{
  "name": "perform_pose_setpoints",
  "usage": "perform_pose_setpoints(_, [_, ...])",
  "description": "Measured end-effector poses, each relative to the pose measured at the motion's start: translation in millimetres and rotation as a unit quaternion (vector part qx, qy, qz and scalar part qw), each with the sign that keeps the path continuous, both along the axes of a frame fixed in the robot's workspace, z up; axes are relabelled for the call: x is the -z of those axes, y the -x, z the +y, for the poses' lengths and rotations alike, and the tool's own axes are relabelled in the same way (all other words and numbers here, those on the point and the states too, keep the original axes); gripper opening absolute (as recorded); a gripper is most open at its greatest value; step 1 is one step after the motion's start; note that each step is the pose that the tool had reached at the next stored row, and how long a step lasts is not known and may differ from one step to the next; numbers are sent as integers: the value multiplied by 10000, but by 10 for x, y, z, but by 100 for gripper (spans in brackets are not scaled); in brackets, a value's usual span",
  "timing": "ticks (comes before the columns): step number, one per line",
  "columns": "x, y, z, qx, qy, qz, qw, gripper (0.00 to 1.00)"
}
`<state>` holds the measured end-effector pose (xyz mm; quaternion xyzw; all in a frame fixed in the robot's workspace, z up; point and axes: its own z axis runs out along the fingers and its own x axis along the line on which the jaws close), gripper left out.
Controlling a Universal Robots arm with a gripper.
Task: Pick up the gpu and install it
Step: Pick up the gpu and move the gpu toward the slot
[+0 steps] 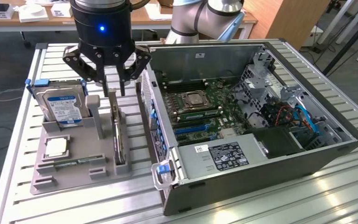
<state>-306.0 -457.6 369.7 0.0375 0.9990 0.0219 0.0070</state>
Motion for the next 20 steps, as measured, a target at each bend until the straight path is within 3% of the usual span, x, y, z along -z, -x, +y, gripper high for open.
perform_pose_setpoints(2, [0,0,0,0,0,2,10000,41])
perform_pose_setpoints(3, [0,0,0,0,0,3,10000,41])
perform_pose_setpoints(5, [0,0,0,0,0,4,10000,53])
perform_pose_setpoints(8, [2,11,0,0,0,1,10000,58])
perform_pose_setpoints(9, [8,21,-2,-1,-1,0,10000,65])
perform_pose_setpoints(17, [138,79,-9,-1,-3,-4,10000,65])
perform_pose_setpoints(20, [192,87,-32,0,-4,-4,10000,65])
